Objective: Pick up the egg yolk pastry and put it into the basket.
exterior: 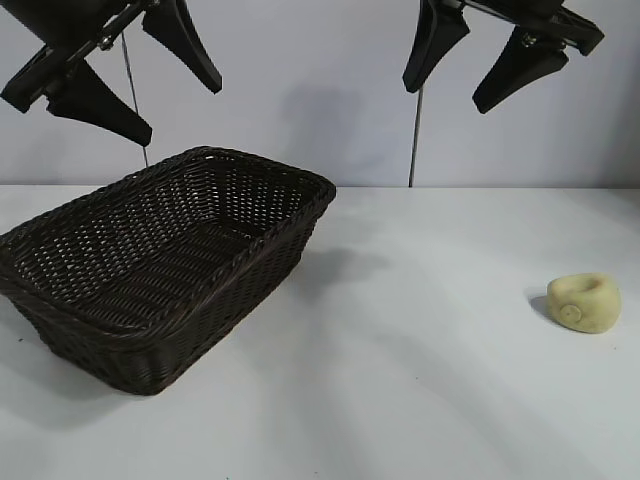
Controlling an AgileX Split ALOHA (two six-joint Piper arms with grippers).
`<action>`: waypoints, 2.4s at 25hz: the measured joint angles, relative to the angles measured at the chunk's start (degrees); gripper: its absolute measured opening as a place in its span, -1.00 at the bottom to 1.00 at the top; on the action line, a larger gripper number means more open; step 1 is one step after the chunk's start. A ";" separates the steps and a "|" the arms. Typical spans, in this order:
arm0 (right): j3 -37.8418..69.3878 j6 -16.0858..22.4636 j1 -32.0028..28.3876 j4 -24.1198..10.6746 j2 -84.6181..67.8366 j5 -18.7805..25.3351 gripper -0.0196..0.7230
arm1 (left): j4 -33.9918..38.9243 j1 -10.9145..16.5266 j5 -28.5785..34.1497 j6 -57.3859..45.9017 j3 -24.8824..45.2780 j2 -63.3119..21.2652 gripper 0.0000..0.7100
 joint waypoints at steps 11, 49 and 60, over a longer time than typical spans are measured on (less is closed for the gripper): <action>0.00 0.00 0.00 0.00 0.00 0.49 0.47 | 0.00 0.00 -0.87 -0.54 0.00 0.00 0.51; 0.00 0.00 0.00 0.17 0.00 2.00 0.47 | 17.42 0.00 -14.20 -44.63 30.66 -16.64 0.50; 0.00 0.00 0.00 0.22 0.00 2.04 0.47 | 17.42 0.00 -23.64 -46.91 35.57 -16.64 0.50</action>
